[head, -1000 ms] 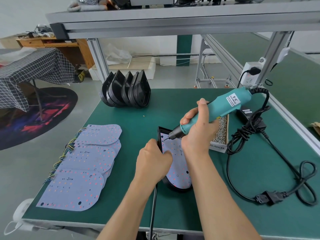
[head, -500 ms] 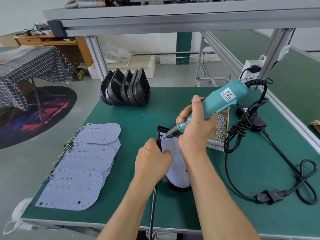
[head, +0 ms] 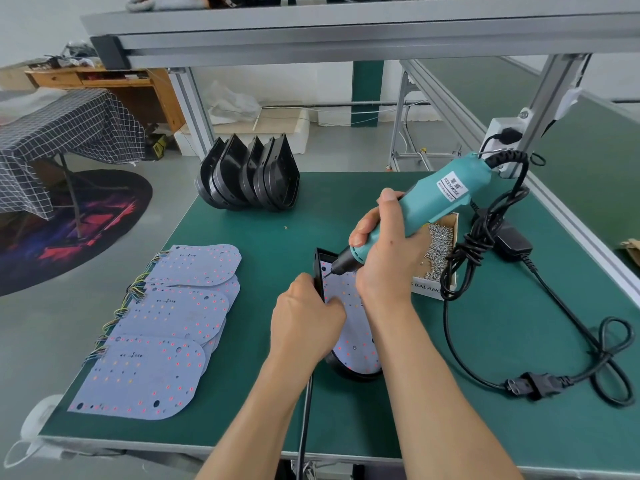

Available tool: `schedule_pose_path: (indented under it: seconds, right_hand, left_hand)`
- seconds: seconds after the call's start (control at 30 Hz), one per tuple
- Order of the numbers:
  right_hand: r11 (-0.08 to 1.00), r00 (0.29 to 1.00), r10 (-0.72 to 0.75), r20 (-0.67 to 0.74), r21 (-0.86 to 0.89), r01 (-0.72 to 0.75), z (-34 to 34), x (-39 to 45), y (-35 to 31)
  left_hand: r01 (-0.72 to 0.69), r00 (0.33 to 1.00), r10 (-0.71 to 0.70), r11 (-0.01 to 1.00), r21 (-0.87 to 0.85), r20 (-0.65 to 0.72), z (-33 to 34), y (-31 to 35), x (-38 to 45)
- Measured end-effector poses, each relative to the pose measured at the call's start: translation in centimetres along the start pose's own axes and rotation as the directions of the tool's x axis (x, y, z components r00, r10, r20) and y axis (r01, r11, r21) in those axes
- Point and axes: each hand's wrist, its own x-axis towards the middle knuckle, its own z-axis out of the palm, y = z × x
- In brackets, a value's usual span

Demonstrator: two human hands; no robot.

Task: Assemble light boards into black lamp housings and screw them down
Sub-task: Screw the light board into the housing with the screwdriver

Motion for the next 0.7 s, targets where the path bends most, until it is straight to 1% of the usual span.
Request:
schedule_pose_path:
  seconds: [0.37,0.5,0.6,0.7]
  right_hand:
    - [1.0,1.0,-0.016,0.025,-0.011,0.017,-0.01,-0.1,-0.03]
    - [1.0,0.998,-0.012,0.063,-0.001,0.012,-0.27,-0.07,0.13]
    - [1.0,0.996,-0.01,0.094,-0.003,0.01,-0.54,-0.23,0.27]
    - [0.999,0.997,0.01,0.07,0.03,-0.012,-0.71,-0.26,-0.14]
  left_hand:
    - [0.003,1.0,-0.002,1.0,0.016,-0.005,-0.06,0.06,-0.16]
    - [0.007,1.0,-0.007,1.0,0.006,0.001,-0.11,-0.02,-0.2]
    - [0.026,0.999,-0.025,0.999,-0.022,0.032,-0.19,-0.24,-0.05]
    - [0.047,0.997,-0.044,0.998,-0.048,0.07,-0.36,-0.65,0.18]
